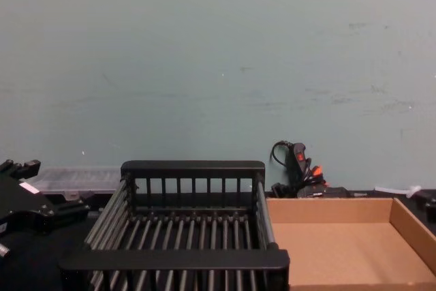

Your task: Pick up the white tape and place it into the black box , Pick up the silver tape and place it into the brown box.

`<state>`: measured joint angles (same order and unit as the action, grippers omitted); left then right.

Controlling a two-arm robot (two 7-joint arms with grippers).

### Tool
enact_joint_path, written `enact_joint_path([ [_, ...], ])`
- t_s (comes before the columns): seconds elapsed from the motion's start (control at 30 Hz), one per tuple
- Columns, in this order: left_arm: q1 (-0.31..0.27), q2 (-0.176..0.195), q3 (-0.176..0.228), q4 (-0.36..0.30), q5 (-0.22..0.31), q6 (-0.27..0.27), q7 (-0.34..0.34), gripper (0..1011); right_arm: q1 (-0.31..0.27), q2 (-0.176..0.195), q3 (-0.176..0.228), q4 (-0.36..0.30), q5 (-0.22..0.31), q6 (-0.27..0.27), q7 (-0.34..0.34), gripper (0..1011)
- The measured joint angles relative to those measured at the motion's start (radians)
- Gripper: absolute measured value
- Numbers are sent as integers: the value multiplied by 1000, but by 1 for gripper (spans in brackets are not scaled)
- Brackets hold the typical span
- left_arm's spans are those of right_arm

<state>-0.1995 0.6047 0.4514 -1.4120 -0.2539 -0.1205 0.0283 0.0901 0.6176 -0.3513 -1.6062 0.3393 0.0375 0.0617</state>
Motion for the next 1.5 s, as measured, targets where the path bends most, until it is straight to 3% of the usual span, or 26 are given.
enact_joint_path([
  [0.33, 0, 0, 0, 0, 0, 0, 0, 1001, -62, 11, 34, -133, 53, 166, 28, 1002],
  [0.7, 0, 0, 0, 0, 0, 0, 0, 1001, -124, 8, 61, -230, 93, 293, 54, 1003],
  [1.13, 0, 0, 0, 0, 0, 0, 0, 1001, -186, -1, 77, -285, 109, 392, 83, 1002],
  [1.5, 0, 0, 0, 0, 0, 0, 0, 1001, -198, -18, 68, -276, 86, 444, 97, 1002],
])
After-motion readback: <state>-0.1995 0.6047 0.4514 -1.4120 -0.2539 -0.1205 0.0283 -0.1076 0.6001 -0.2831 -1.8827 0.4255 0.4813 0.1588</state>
